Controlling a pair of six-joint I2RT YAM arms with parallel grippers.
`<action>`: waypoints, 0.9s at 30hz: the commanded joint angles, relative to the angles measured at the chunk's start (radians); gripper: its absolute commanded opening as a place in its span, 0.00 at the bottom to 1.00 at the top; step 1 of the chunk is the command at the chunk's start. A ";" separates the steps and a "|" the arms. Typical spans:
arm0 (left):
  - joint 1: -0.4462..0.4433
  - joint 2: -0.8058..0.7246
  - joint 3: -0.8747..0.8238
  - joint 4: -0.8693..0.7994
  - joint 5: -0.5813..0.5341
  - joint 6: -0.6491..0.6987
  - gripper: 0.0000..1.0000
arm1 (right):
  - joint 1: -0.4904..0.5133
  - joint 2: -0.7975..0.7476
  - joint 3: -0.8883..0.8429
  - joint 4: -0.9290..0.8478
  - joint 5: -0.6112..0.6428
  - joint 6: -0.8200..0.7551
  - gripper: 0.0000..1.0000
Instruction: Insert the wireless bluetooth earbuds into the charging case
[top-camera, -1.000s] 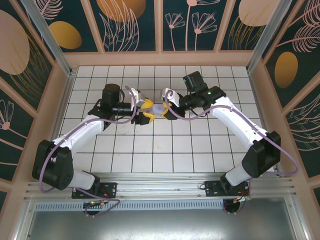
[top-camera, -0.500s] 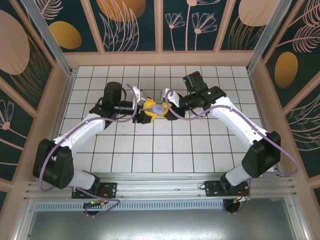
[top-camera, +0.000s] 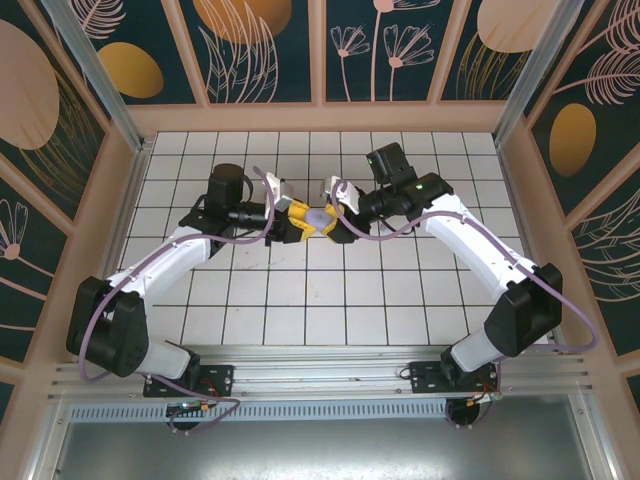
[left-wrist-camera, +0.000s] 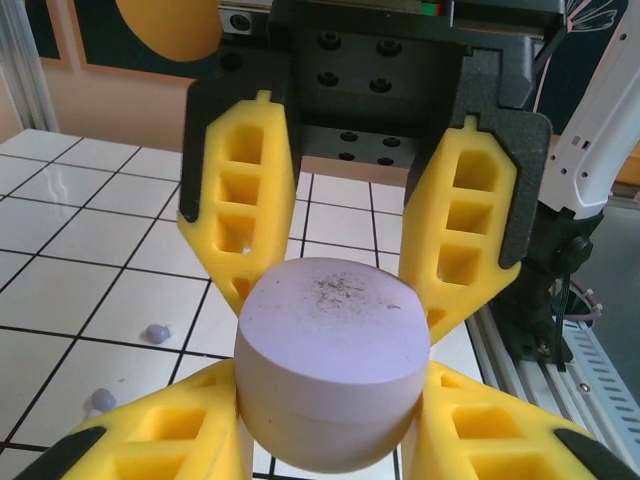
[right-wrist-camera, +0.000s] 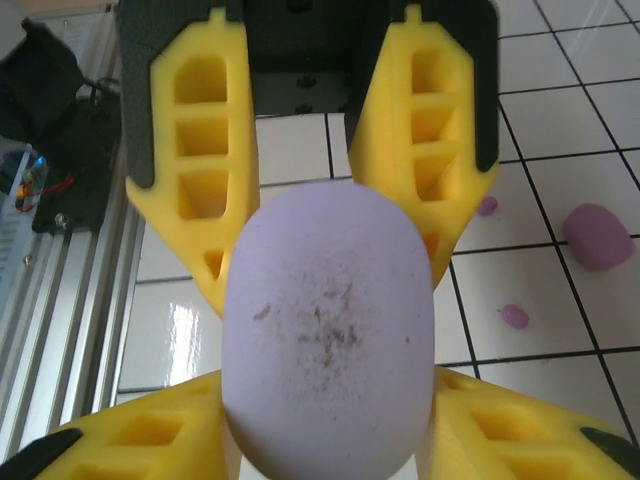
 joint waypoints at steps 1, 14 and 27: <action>-0.006 -0.015 0.000 0.077 0.003 -0.069 0.17 | -0.006 -0.069 -0.035 0.129 -0.045 0.084 0.57; 0.004 -0.092 -0.306 0.698 -0.161 -0.521 0.08 | -0.109 -0.305 -0.367 0.741 -0.023 0.762 0.68; 0.006 -0.152 -0.377 0.855 -0.194 -0.670 0.07 | 0.000 -0.263 -0.388 0.654 0.060 0.725 0.74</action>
